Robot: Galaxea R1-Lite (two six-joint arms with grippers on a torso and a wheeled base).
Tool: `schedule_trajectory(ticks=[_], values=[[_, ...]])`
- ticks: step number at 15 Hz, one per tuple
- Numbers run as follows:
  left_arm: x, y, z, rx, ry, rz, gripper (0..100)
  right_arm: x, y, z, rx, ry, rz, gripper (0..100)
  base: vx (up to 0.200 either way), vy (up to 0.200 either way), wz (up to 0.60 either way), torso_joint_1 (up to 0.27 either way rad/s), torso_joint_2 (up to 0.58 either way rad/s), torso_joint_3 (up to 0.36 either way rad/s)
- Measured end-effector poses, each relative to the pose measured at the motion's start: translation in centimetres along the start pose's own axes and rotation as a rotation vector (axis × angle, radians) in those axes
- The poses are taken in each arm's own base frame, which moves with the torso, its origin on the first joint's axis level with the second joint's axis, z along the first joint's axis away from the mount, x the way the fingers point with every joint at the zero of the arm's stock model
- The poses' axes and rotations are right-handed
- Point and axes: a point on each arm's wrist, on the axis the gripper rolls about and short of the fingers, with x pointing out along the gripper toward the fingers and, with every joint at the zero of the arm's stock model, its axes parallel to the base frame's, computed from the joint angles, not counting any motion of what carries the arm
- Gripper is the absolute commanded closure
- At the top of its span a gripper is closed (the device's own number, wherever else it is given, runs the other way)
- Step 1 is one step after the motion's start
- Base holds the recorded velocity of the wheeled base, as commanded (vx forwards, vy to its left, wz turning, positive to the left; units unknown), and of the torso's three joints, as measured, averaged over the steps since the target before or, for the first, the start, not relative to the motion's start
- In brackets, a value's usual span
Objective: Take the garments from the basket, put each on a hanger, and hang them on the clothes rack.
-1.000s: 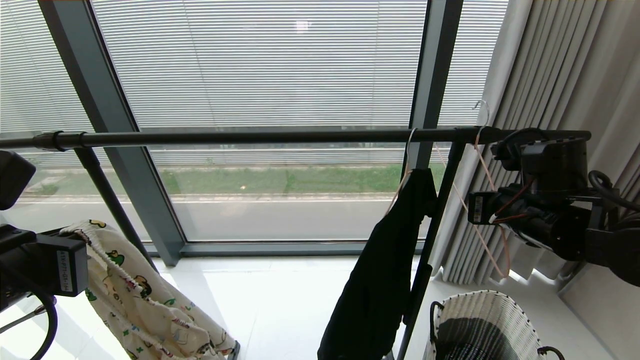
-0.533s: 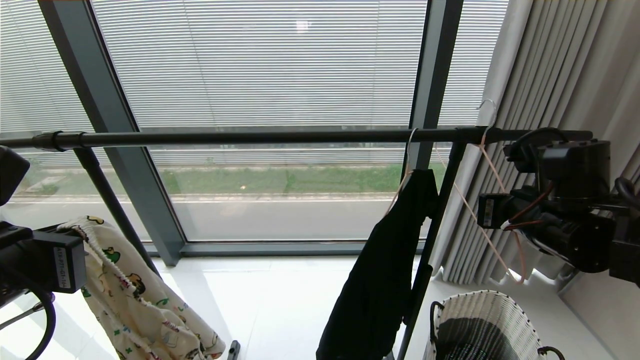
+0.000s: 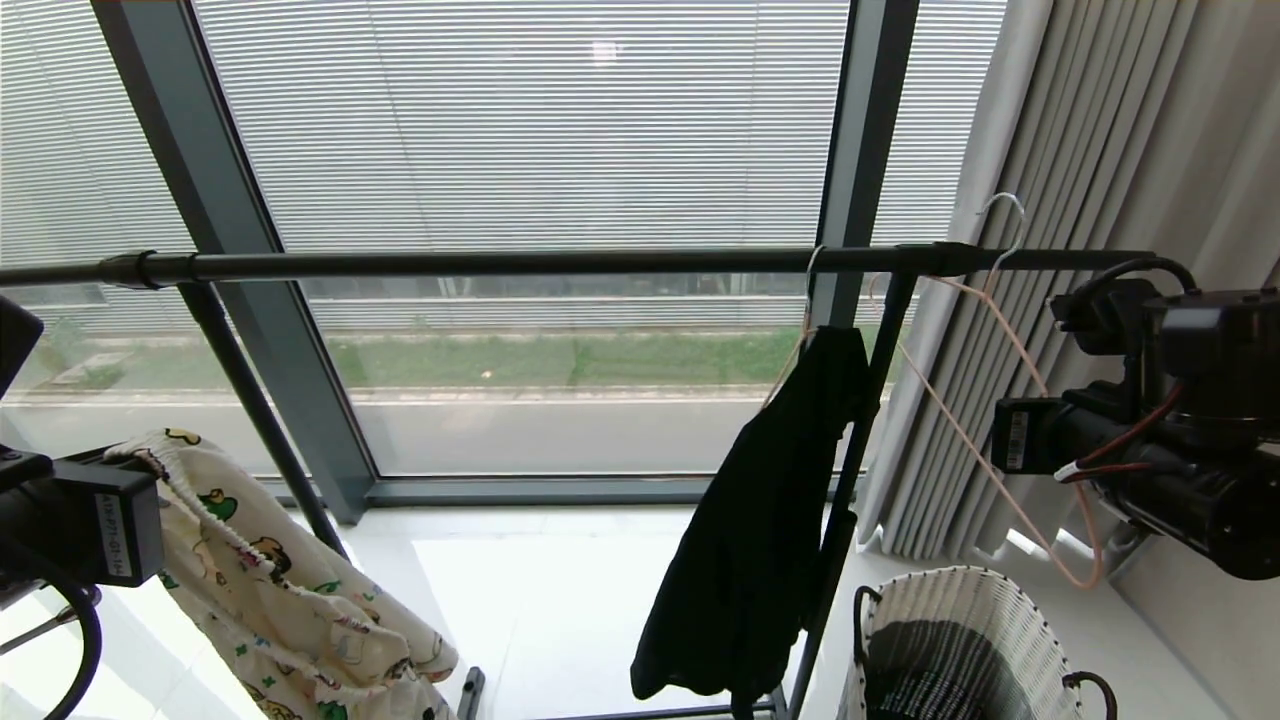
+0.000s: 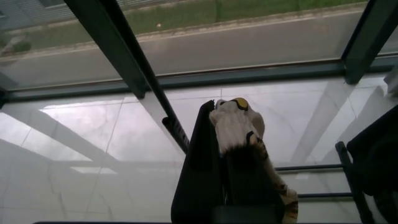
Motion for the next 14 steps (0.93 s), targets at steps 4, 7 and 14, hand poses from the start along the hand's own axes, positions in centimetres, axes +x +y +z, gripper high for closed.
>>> schedule_trajectory(ticks=[4, 7, 14], values=[[-0.2, 0.1, 0.0, -0.002, -0.005, 0.003, 100, -0.7, 0.2, -0.3, -0.008, 0.001, 0.025, 100, -0.2, 0.0, 0.0, 0.0, 0.0, 0.004], [-0.2, 0.1, 0.0, -0.002, -0.004, 0.003, 100, -1.3, 0.2, -0.8, -0.019, 0.01, 0.037, 100, -0.2, 0.0, 0.0, 0.002, 0.0, 0.002], [0.0, -0.2, -0.1, 0.044, 0.003, -0.013, 100, -5.2, 0.1, -2.3, -0.053, 0.004, 0.15, 100, -0.143, 0.0, 0.0, 0.0, 0.0, 0.003]])
